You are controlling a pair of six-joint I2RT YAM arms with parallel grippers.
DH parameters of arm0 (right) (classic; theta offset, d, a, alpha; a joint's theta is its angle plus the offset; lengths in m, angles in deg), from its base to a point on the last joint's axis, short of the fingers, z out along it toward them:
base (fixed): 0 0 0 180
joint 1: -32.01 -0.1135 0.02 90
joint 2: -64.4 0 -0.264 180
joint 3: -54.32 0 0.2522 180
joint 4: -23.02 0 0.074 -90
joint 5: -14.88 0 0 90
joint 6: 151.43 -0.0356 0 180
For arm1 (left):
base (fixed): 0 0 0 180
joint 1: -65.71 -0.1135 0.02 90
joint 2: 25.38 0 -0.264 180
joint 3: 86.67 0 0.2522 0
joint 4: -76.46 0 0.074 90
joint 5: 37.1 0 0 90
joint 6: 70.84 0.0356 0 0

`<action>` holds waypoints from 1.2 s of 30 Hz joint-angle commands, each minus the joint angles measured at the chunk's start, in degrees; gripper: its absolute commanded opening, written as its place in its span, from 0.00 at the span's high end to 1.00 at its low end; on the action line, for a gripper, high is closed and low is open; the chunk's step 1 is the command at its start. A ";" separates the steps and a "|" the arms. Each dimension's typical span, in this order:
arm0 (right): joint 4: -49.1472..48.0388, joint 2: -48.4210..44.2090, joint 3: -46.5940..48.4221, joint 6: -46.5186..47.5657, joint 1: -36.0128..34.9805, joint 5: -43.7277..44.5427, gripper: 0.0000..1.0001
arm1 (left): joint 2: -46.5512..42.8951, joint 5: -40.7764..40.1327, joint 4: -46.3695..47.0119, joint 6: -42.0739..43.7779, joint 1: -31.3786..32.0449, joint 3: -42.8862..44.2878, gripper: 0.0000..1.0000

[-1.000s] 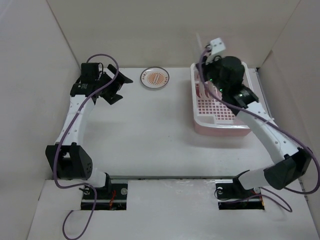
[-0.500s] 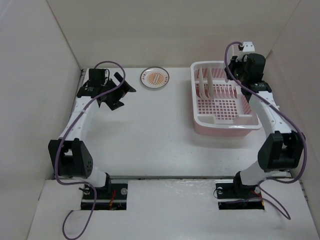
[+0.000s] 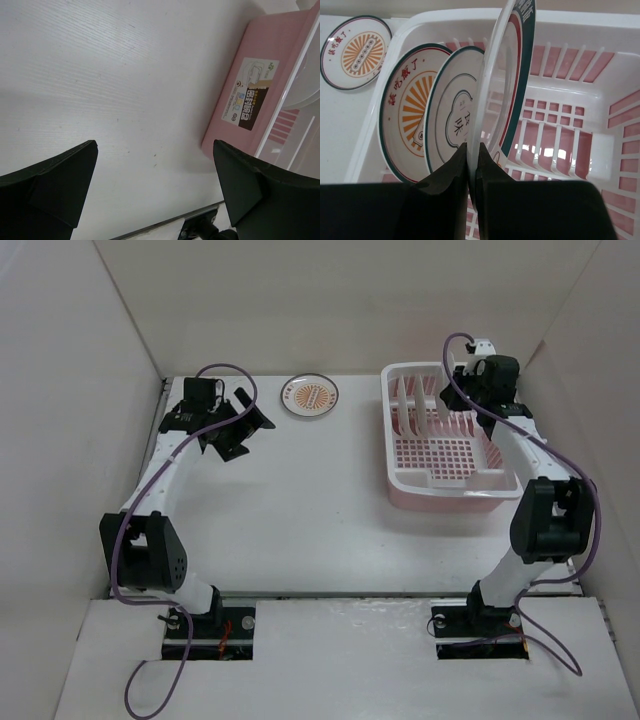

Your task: Load the plates into the dish rack

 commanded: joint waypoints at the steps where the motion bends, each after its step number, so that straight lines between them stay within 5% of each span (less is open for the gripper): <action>1: -3.09 -0.42 1.80 0.55 0.41 -1.24 1.00 | -0.28 -0.64 0.21 1.56 0.08 2.74 0.00; 18: -0.37 3.44 0.83 1.69 0.41 -1.24 0.98 | 1.83 -0.12 1.26 1.56 0.08 3.27 0.00; 22: 1.04 4.50 2.67 1.69 0.94 -0.71 0.81 | 2.36 -0.12 1.26 1.56 0.08 2.75 0.00; 28: 2.09 4.51 3.73 1.69 0.94 -0.18 0.72 | 2.97 0.41 1.26 1.56 0.08 2.75 0.00; 30: 2.79 3.80 4.34 1.69 0.94 -0.18 0.56 | 2.98 0.41 1.79 1.56 0.08 2.75 0.00; 36: 5.26 -4.01 7.77 0.55 0.94 1.74 0.31 | 5.43 0.41 4.33 1.56 0.08 2.75 0.00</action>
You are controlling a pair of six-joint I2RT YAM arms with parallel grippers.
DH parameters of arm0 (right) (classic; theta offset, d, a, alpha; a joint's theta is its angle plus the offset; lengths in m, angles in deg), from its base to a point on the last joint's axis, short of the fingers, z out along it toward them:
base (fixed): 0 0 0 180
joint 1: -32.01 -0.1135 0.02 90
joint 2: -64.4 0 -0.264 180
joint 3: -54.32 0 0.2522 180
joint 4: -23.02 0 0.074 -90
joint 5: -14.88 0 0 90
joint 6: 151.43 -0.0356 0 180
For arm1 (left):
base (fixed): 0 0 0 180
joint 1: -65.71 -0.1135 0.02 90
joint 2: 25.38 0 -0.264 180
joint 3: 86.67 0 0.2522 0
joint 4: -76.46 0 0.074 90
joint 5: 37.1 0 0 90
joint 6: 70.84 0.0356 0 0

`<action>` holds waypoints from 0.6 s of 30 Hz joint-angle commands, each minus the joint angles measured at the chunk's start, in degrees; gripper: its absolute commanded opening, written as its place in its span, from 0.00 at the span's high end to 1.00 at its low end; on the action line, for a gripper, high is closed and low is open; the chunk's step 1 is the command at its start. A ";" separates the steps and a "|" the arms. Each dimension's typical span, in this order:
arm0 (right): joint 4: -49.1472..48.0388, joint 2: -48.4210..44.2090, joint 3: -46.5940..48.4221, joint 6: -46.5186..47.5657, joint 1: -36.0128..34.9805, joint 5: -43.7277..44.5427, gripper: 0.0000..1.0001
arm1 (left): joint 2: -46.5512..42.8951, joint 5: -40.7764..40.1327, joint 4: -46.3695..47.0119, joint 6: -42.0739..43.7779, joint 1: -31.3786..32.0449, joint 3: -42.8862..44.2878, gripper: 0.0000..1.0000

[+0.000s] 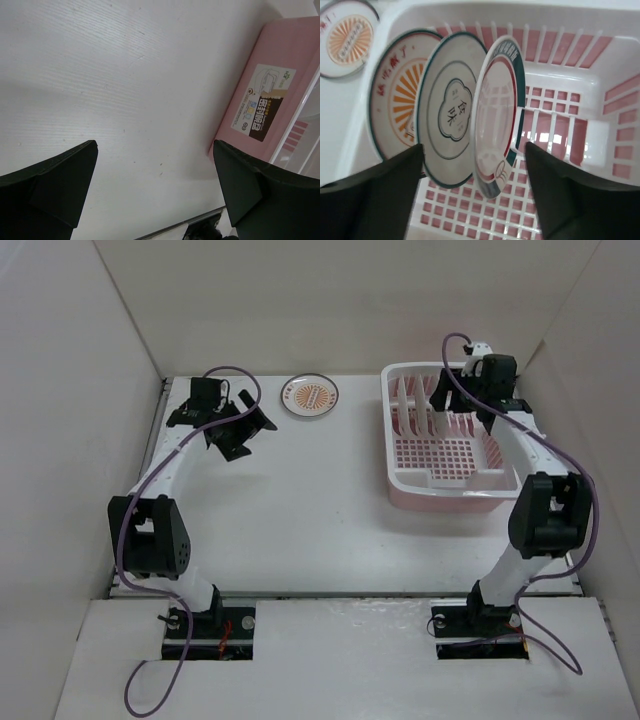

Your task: Load the plates into the dish rack

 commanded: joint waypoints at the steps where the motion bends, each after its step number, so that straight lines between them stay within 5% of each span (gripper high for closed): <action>1: -0.71 -8.87 4.54 -0.43 0.50 3.05 0.12 | 1.82 0.67 4.46 0.93 0.08 2.00 0.00; 2: -0.71 -10.19 5.24 -0.96 0.50 4.03 0.00 | 2.71 0.67 5.17 0.41 0.08 2.00 0.00; 7: 2.63 -15.91 9.64 -0.96 0.50 6.33 0.00 | 8.24 3.91 12.37 -0.21 0.08 3.23 0.00; 15: -4.39 -23.73 3.85 -12.55 -1.68 -15.34 0.00 | 21.16 5.34 25.82 -4.08 0.08 6.57 0.00; 18: -5.10 -27.51 2.34 -11.61 -8.25 -12.68 0.00 | 24.58 3.05 30.39 -5.57 0.08 6.57 0.00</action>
